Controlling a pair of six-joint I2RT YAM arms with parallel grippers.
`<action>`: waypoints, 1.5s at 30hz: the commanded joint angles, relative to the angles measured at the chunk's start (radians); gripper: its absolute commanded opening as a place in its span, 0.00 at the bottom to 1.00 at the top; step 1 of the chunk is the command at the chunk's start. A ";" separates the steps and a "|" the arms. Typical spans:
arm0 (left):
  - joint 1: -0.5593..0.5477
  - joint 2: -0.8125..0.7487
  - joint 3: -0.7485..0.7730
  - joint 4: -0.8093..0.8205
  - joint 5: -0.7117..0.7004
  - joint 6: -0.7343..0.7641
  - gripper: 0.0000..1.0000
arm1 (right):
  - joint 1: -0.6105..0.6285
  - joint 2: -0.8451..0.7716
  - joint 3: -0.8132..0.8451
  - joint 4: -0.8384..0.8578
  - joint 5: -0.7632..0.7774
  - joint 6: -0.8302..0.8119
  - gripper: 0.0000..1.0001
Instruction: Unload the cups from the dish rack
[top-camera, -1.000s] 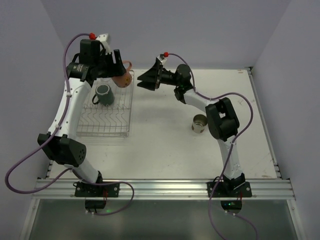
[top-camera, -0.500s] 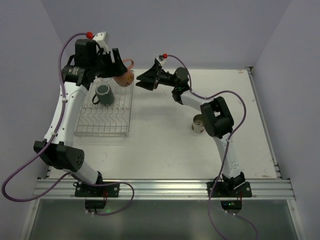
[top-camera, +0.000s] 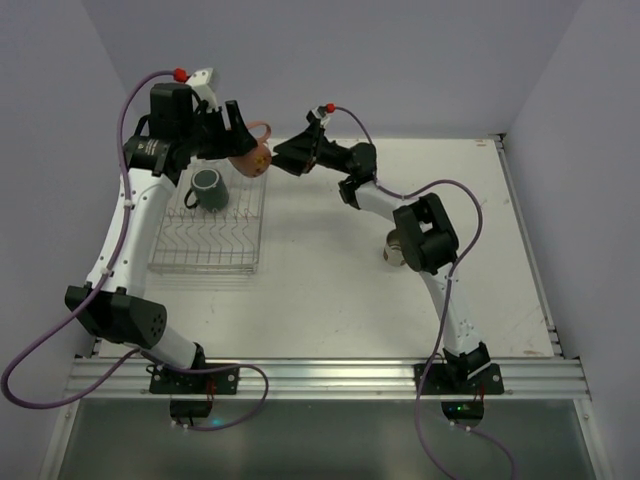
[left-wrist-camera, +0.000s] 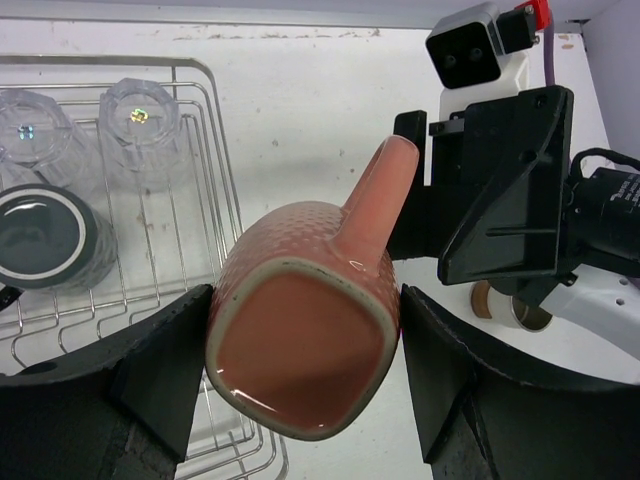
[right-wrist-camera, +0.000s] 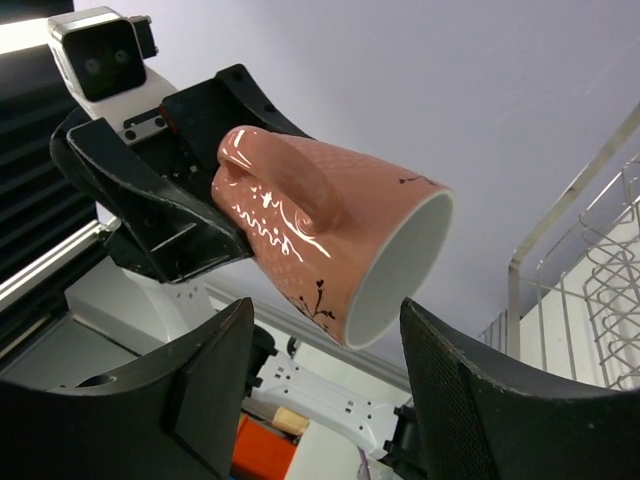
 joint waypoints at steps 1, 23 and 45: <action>-0.001 -0.058 -0.001 0.101 0.054 -0.024 0.00 | 0.012 0.014 0.058 0.116 0.020 0.042 0.62; -0.001 -0.110 -0.146 0.201 0.146 -0.070 0.00 | 0.039 0.019 0.018 0.406 0.186 0.225 0.34; 0.039 -0.096 -0.208 0.278 0.315 -0.070 0.00 | 0.041 -0.187 -0.179 0.408 0.028 0.173 0.00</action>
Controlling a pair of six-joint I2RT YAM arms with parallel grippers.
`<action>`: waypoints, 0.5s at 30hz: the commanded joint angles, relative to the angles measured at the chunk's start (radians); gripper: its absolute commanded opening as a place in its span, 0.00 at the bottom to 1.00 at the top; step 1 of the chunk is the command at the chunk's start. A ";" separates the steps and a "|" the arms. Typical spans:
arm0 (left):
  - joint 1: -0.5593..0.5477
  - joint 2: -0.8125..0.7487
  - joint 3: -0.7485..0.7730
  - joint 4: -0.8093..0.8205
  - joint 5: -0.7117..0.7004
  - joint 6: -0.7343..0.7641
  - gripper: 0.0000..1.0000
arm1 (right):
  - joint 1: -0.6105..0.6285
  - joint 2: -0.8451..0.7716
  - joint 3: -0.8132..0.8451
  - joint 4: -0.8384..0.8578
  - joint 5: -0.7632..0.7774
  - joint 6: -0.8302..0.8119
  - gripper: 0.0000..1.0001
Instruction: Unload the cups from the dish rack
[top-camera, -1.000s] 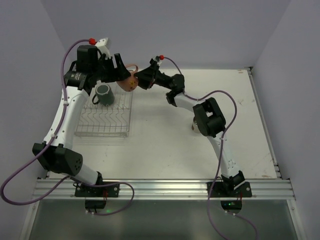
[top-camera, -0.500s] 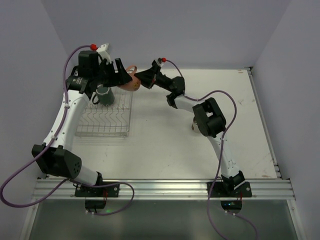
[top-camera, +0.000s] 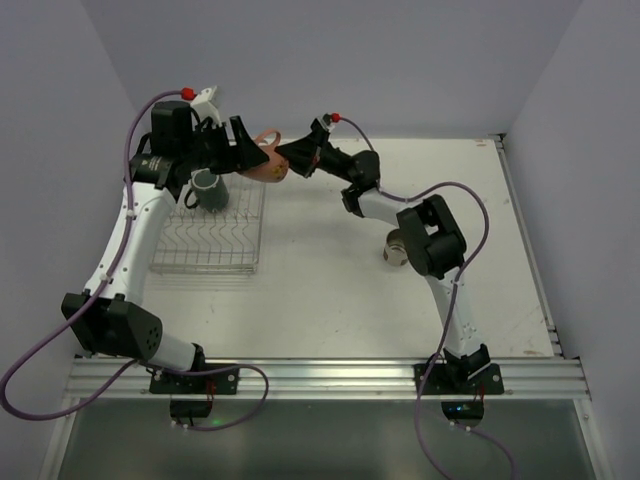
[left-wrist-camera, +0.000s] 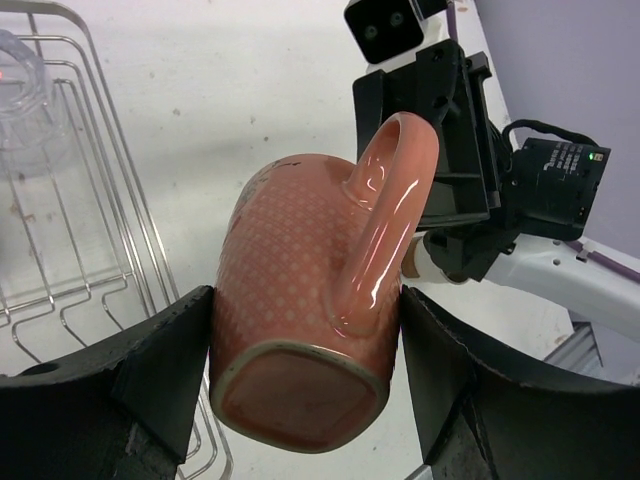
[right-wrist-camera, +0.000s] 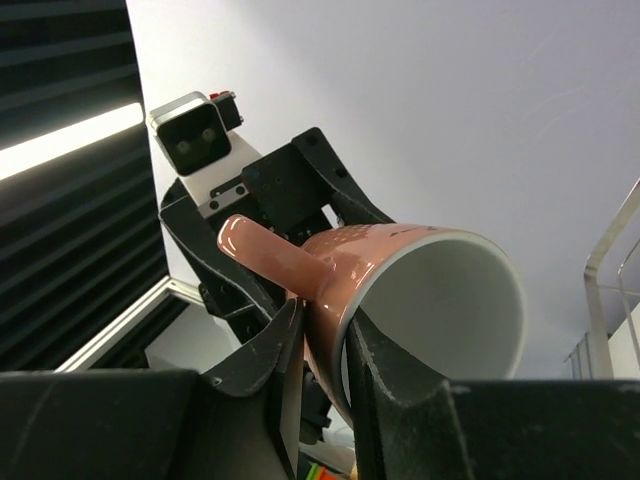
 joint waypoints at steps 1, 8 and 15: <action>0.029 -0.015 0.004 0.137 0.114 0.008 0.00 | 0.023 -0.125 -0.049 0.348 -0.104 0.008 0.00; 0.078 -0.014 -0.070 0.264 0.311 -0.044 0.00 | 0.023 -0.251 -0.147 0.348 -0.178 -0.013 0.00; 0.083 0.002 -0.153 0.430 0.429 -0.133 0.00 | 0.024 -0.335 -0.223 0.348 -0.228 -0.027 0.00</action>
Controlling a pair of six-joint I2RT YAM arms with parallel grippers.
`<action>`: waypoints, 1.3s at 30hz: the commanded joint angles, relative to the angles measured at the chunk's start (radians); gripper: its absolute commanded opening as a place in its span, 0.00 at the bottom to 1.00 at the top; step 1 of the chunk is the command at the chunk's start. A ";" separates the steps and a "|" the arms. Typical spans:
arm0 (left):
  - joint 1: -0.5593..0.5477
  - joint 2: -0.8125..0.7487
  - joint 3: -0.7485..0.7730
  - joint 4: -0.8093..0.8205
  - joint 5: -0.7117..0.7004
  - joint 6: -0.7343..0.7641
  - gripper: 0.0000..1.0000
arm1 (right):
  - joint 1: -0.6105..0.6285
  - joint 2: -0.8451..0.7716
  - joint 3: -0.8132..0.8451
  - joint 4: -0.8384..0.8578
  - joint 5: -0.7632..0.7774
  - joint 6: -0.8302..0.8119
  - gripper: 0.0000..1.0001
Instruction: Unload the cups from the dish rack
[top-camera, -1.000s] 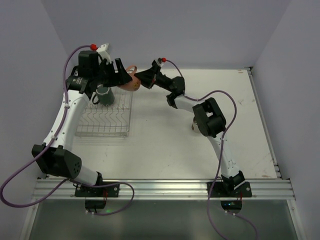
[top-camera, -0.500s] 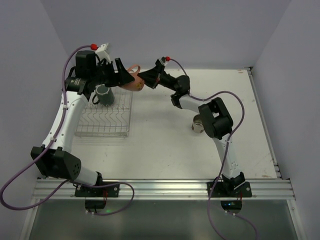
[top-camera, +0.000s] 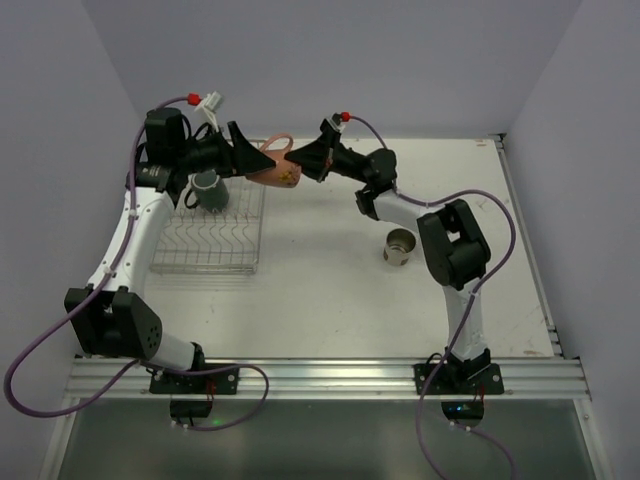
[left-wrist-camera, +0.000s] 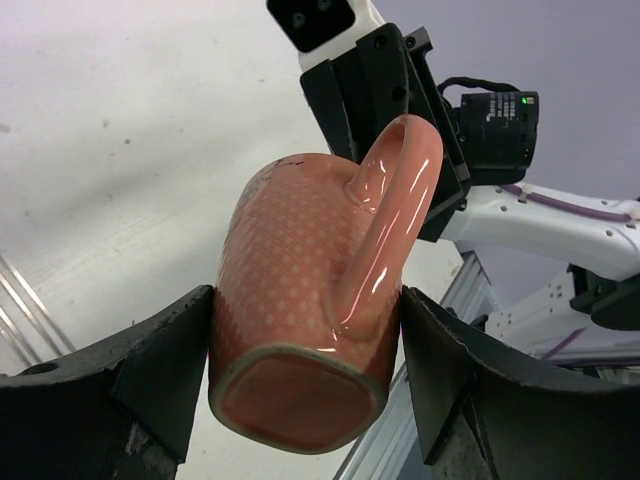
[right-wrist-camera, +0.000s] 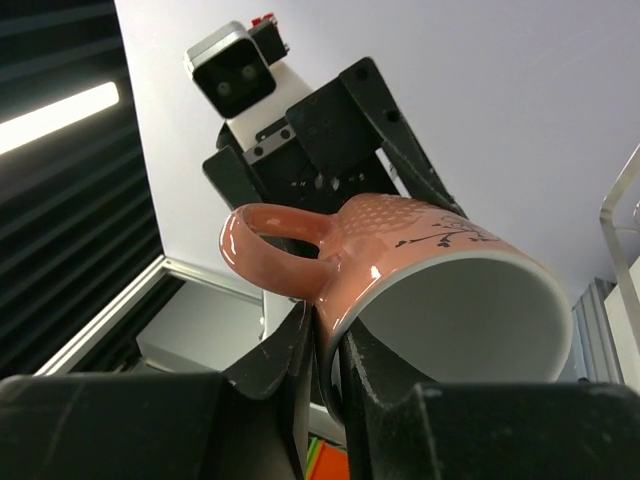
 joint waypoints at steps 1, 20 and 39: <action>0.009 0.006 -0.042 0.253 0.039 -0.079 0.00 | 0.043 -0.136 -0.030 0.391 -0.145 -0.021 0.00; 0.018 0.049 -0.155 0.522 0.211 -0.233 0.21 | 0.017 -0.279 -0.245 0.262 -0.272 -0.176 0.00; 0.006 -0.020 -0.254 0.657 0.249 -0.314 0.96 | 0.006 -0.394 -0.256 -0.035 -0.220 -0.426 0.00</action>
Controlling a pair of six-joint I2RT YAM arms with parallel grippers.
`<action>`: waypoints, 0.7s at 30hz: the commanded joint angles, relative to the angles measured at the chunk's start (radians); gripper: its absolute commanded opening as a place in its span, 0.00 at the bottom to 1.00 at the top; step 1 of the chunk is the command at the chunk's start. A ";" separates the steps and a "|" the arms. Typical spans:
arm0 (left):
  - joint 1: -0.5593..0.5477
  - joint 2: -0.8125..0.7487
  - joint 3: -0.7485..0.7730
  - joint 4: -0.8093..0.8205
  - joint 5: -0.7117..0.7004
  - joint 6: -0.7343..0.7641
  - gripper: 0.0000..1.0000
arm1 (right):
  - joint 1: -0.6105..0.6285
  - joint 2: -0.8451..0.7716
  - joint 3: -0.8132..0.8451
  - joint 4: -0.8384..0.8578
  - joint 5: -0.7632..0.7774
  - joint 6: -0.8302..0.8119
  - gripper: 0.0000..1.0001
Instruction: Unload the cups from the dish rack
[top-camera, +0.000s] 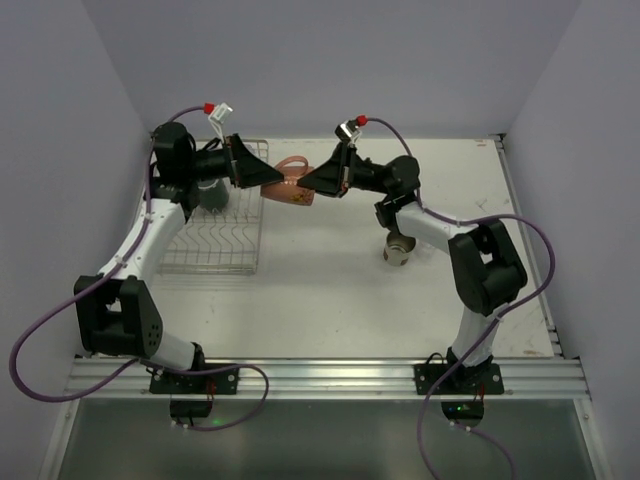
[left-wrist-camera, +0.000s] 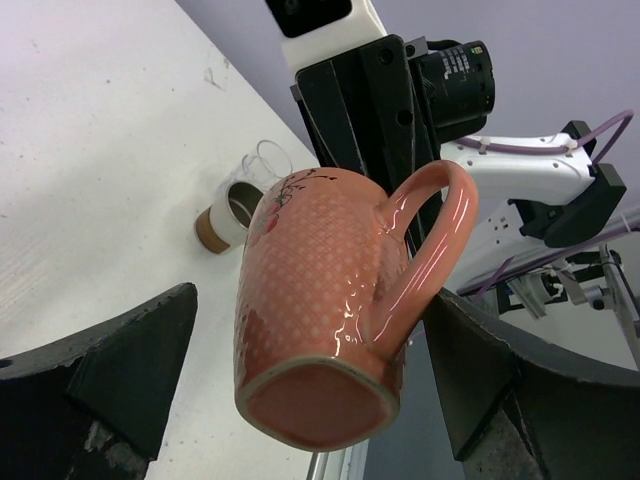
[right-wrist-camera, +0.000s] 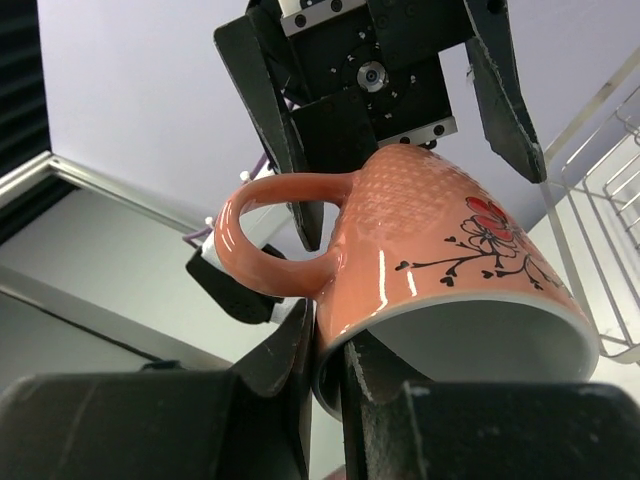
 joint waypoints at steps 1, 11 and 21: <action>0.013 -0.041 -0.023 0.105 -0.081 -0.056 0.97 | 0.025 -0.103 0.027 0.026 -0.091 -0.150 0.00; 0.013 -0.084 0.008 0.065 -0.069 -0.006 1.00 | 0.009 -0.134 0.031 -0.188 -0.083 -0.301 0.00; 0.013 -0.209 -0.006 -0.367 -0.188 0.280 1.00 | -0.032 -0.244 0.119 -0.839 -0.008 -0.730 0.00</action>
